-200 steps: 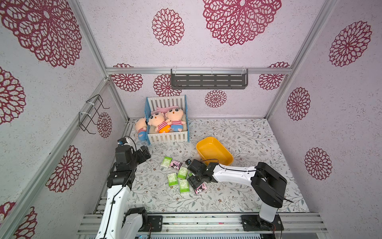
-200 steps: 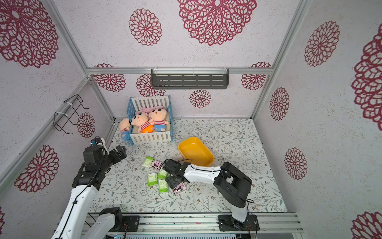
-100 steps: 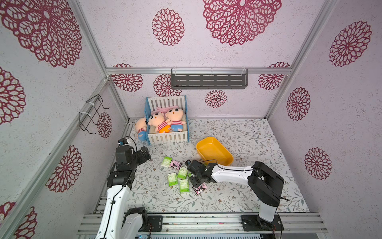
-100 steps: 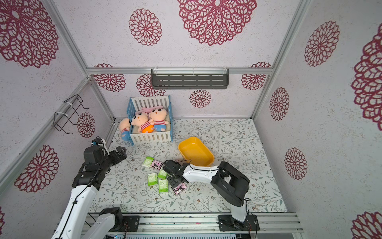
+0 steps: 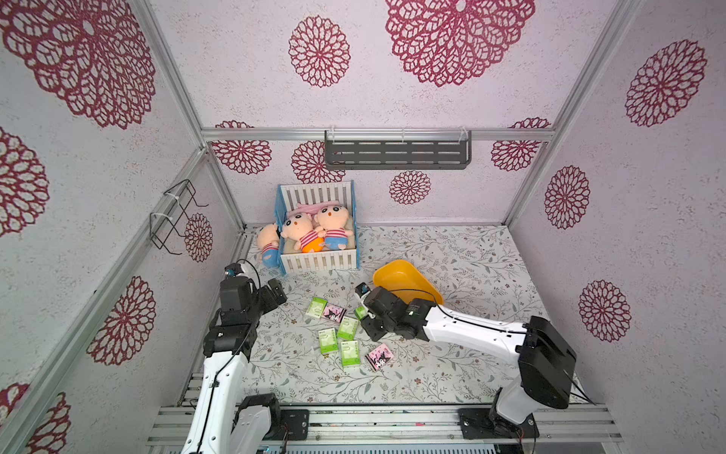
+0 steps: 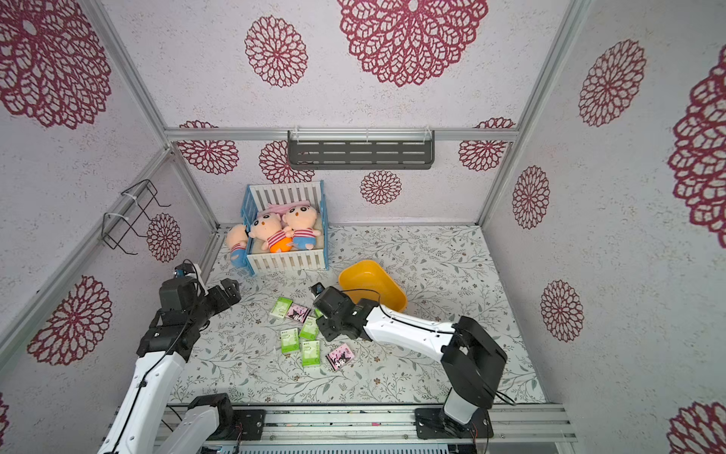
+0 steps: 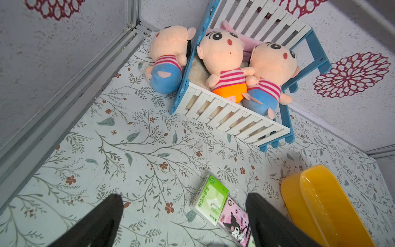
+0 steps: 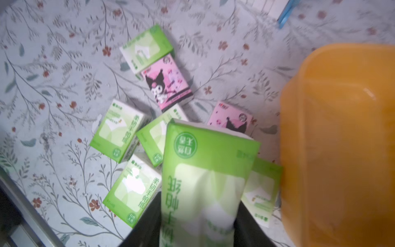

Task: Put the pocket tissues into the storage box
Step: Pick up the pocket tissues from the center of the board, then place the pocket tissues in the storage box.

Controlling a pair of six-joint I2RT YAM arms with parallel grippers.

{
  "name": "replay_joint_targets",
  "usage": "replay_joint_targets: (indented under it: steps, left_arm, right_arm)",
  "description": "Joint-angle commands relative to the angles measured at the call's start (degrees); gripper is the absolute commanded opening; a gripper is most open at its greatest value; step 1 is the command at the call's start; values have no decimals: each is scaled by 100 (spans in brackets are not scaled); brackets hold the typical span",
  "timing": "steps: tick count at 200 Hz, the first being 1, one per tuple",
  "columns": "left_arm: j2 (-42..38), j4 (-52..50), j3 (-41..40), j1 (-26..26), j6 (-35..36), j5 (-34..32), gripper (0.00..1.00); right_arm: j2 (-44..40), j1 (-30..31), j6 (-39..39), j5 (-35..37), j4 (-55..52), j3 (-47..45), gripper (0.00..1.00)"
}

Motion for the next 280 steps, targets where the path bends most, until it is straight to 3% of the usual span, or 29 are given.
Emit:
replay_joint_targets:
  steps: [1, 37, 93, 148, 280]
  left_arm:
    - [-14, 65, 2, -44, -18, 89, 97]
    - [14, 100, -15, -44, -74, 111, 97]
    - [88, -65, 192, -44, 58, 95, 97]
    - [-11, -111, 112, -49, 14, 85, 97]
    - [68, -154, 116, -44, 116, 26, 97]
  right_arm:
    - [-178, -683, -342, 19, -32, 166, 48]
    - [480, -1591, -984, -131, -340, 680, 48]
    - [1552, -2109, -1571, -163, -467, 1599, 49]
    - [2175, -2175, -1951, -171, -529, 1846, 49]
    - [2809, -1907, -1971, -283, -564, 2120, 50]
